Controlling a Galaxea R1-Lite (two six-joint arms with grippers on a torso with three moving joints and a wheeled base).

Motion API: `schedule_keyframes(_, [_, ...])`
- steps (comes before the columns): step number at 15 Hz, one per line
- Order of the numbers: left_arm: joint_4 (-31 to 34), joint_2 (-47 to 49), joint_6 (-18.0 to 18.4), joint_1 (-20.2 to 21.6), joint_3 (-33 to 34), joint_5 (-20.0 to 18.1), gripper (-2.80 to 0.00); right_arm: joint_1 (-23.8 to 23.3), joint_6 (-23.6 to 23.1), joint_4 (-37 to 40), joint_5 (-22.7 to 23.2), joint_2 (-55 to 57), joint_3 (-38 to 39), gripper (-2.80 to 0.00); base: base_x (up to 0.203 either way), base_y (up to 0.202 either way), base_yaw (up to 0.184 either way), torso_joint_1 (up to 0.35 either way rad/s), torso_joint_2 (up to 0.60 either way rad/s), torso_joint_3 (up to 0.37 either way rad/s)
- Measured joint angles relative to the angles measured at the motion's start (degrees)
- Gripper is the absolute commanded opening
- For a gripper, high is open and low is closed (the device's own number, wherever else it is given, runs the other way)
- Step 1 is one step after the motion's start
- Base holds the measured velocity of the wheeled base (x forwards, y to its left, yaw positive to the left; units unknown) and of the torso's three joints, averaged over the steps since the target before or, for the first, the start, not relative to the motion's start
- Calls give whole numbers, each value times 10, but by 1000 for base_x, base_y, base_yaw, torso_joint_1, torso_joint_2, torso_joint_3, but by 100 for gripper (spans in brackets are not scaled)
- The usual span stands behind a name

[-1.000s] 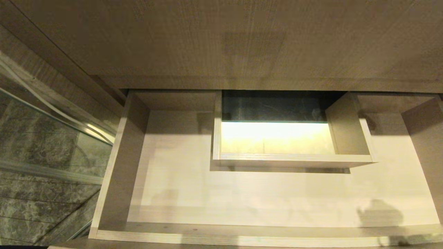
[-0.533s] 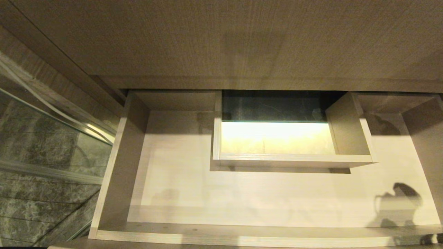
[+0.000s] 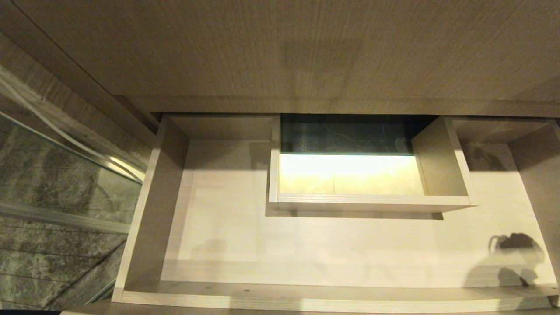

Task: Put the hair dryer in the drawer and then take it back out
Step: Close the drawer

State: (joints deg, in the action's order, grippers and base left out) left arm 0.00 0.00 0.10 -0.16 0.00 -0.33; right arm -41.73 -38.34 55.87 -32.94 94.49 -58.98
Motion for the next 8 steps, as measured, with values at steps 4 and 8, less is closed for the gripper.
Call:
schedule_keyframes(4, [0, 0, 0, 0, 0, 0, -280, 0, 0, -25, 2, 18, 30, -280, 0, 0, 0, 0, 0, 0])
schedule_keyframes(8, [0, 0, 0, 0, 0, 0, -280, 1, -4, -78, 25, 39, 35, -280, 0, 0, 0, 0, 0, 0])
